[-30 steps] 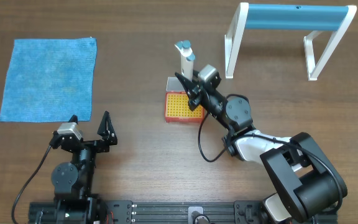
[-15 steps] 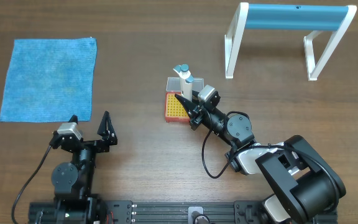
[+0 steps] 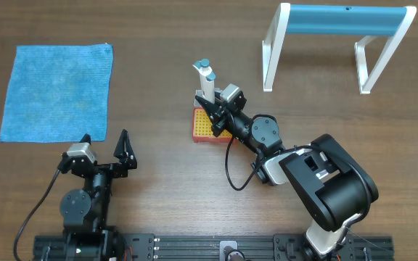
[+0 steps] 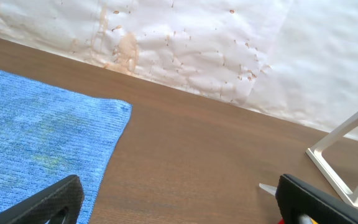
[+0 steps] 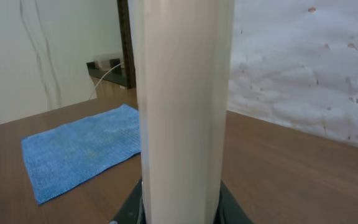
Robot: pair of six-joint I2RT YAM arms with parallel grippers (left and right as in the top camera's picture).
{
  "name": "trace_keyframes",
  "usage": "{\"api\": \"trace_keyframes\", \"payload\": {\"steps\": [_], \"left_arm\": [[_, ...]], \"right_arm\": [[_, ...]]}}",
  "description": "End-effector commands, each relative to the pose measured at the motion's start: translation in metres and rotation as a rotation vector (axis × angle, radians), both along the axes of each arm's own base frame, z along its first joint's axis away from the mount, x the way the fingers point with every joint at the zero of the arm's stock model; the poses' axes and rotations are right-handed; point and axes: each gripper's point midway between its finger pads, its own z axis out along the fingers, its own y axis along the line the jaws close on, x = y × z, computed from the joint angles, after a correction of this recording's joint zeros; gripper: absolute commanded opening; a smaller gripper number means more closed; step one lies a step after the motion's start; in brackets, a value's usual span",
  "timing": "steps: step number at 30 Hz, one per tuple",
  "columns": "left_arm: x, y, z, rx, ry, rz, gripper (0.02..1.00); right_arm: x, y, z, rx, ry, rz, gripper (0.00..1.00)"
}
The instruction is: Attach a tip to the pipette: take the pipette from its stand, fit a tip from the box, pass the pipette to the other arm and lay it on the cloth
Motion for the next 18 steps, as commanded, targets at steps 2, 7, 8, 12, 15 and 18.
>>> {"api": "trace_keyframes", "payload": {"steps": [2, 7, 8, 12, 15, 18], "left_arm": [[0.0, 0.002, -0.002, 0.018, 0.003, 0.009, 0.996], [0.0, 0.002, -0.002, 0.017, 0.003, 0.009, 0.996], [0.0, 0.002, -0.002, 0.018, 0.003, 0.009, 0.996], [0.0, 0.002, -0.001, 0.017, 0.003, 0.009, 0.996], [0.0, 0.002, -0.002, 0.018, 0.003, 0.009, 0.996], [0.0, 0.002, -0.001, 0.018, 0.003, 0.009, 0.996]], "right_arm": [[0.007, 0.002, -0.001, 0.013, 0.006, -0.016, 0.082], [0.01, 0.003, -0.006, 0.009, 0.014, -0.016, 0.084], [0.01, 0.004, -0.007, 0.008, 0.015, -0.016, 0.08], [0.012, 0.004, -0.01, 0.005, 0.021, -0.016, 0.082], [0.012, 0.004, -0.011, 0.003, 0.02, -0.017, 0.082], [0.013, 0.003, -0.011, 0.002, 0.019, -0.021, 0.08]]}}
